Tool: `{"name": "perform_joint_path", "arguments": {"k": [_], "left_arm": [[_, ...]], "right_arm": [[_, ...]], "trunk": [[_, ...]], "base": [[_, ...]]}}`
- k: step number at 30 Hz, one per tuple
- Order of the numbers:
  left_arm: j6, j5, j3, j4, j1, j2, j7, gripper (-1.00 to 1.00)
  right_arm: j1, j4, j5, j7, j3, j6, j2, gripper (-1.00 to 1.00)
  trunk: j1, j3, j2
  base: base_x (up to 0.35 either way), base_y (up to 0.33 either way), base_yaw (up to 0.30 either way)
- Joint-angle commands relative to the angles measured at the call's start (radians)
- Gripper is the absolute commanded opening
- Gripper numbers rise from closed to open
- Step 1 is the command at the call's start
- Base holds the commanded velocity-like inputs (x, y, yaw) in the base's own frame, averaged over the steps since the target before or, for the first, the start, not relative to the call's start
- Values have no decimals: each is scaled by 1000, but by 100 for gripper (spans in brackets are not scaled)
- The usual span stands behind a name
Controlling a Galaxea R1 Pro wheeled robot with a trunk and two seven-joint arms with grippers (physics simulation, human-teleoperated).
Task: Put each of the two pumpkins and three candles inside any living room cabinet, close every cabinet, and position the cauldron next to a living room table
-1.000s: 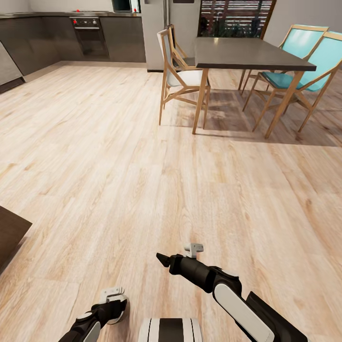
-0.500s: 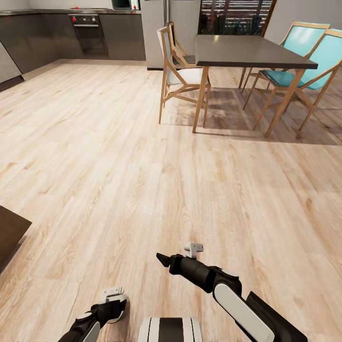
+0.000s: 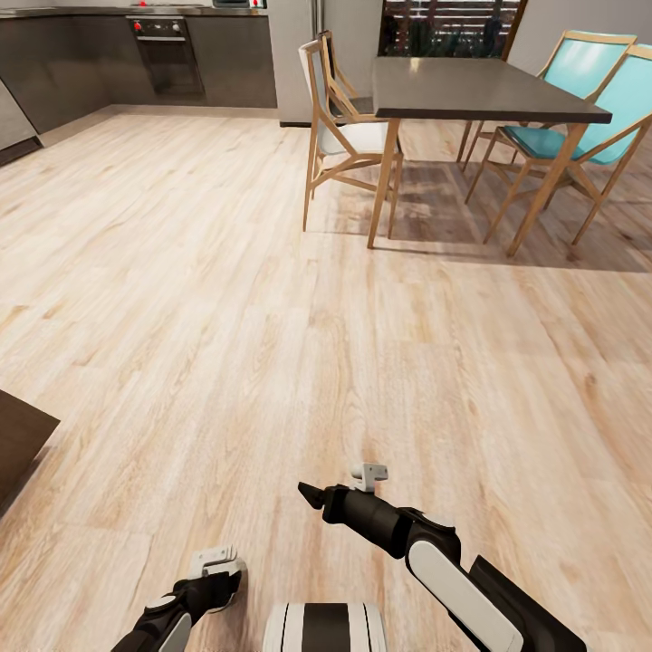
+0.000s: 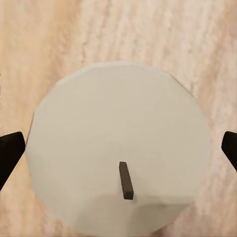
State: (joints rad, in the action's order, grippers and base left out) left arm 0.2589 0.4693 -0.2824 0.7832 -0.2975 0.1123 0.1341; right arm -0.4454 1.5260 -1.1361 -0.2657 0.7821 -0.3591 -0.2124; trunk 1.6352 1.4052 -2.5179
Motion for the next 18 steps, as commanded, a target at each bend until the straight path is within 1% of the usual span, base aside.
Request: {"name": "perform_joint_path", "arguments": {"k": [1,7,9,17,18], "left_arm": [[2,17,-7,2,0,1,9,100],[2,17,-8,2,0,1,9,100],[3,17,-8,2,0,1,9,100],[2,17,-8,2,0,3,9,100],[2,17,-8,2,0,3,9,-100]], "right_arm": [[-1,2,-9,-9,2,0,-1,100],[-1,2,-9,-9,2,0,-1,100],[-1,2,-9,-9,2,0,-1,100],[-1,2,-10,-9,2,0,-1,100],[-1,2,-10,-9,2,0,-1,100]], "trunk": [[0,1,0],[0,1,0],[1,8,-1],[1,8,-1],[1,8,-1]], "base": [[0,0,0],[0,0,0],[0,0,0],[0,0,0],[0,0,0]]}}
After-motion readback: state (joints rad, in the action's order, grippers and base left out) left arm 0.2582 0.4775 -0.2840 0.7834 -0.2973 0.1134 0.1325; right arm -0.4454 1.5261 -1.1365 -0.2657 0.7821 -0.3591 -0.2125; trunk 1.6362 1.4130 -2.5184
